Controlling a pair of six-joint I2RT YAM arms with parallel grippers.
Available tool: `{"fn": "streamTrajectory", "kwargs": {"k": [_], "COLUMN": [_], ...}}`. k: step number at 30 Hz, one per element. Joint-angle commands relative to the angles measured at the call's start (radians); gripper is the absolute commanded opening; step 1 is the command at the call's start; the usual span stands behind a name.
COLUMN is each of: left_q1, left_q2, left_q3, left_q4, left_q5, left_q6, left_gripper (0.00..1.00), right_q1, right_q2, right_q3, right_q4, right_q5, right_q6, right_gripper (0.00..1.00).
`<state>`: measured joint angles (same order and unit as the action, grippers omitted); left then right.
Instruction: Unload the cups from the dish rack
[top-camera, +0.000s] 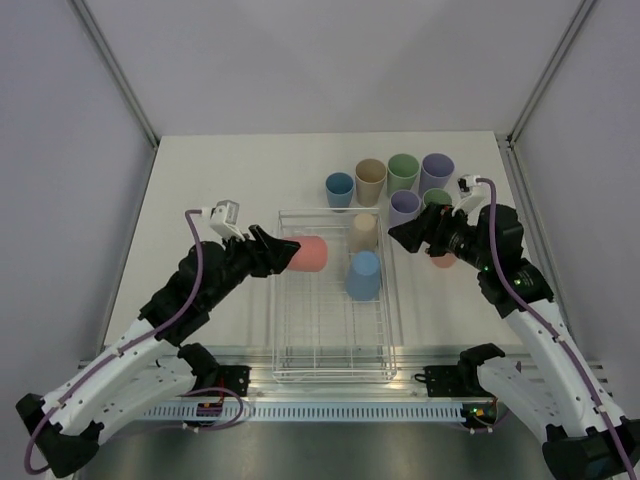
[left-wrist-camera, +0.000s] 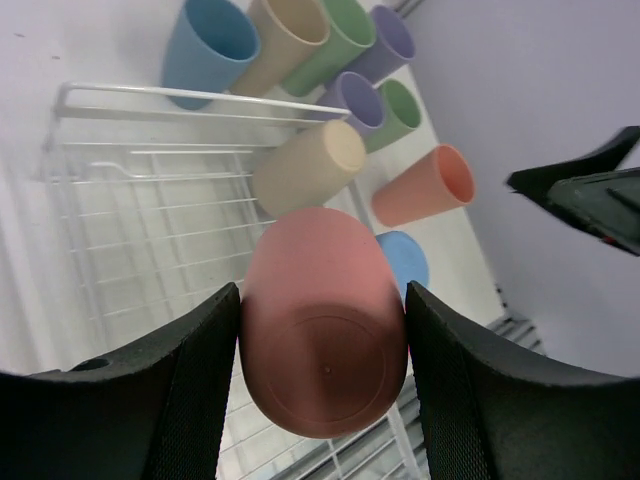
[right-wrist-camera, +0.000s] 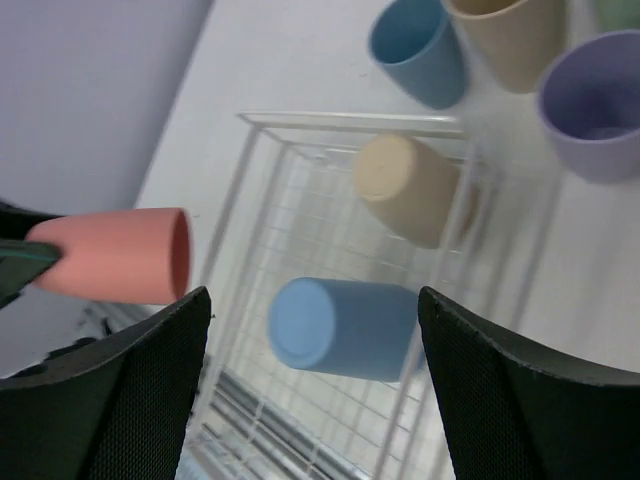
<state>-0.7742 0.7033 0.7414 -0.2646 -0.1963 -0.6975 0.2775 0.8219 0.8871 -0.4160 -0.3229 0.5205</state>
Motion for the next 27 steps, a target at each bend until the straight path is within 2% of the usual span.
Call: {"fn": "streamTrajectory", "kwargs": {"k": [1,2,3,6,7,11,15,21,27], "left_q1": [0.065,0.099,0.114,0.177,0.188,0.228,0.231,0.23,0.225], "left_q2": [-0.001,0.001,0.002,0.027,0.033,0.082,0.143,0.226,0.291], "left_q3": [-0.075,-0.092,-0.111,-0.203,-0.244,-0.321,-0.365,-0.382,-0.364], "left_q4": [0.229,0.258,0.356,0.539,0.642,0.891,1.106,1.269,1.298], "left_q5": [0.274,0.311,0.389,0.535,0.558,0.627,0.624,0.577,0.583], "left_q6": [-0.121,-0.16,-0.189,-0.313,-0.344,-0.482,-0.577,-0.649,-0.655], "left_gripper": [0.02,0.02,0.02,0.02,0.02,0.02,0.02,0.02,0.02], "right_q1": [-0.003,-0.001,-0.003,-0.003,-0.003,-0.003,0.0,0.025,0.143], "right_q2": [-0.03,-0.036,-0.044,-0.061,-0.066,-0.075,-0.063,-0.052,0.005], "right_q3": [-0.106,-0.131,-0.17,-0.22,-0.226,-0.26,-0.296,-0.3,-0.292], "right_q4": [0.31,0.368,0.475,0.618,0.638,0.781,0.877,0.895,0.878], "right_q5": [-0.293,-0.373,-0.399,-0.465,-0.478,-0.522,-0.538,-0.521,-0.433], "right_q6": [0.169,0.203,0.272,0.358,0.374,0.472,0.532,0.53,0.475], "right_gripper": [0.88,0.88,0.88,0.88,0.88,0.89,0.88,0.87,0.85]}}
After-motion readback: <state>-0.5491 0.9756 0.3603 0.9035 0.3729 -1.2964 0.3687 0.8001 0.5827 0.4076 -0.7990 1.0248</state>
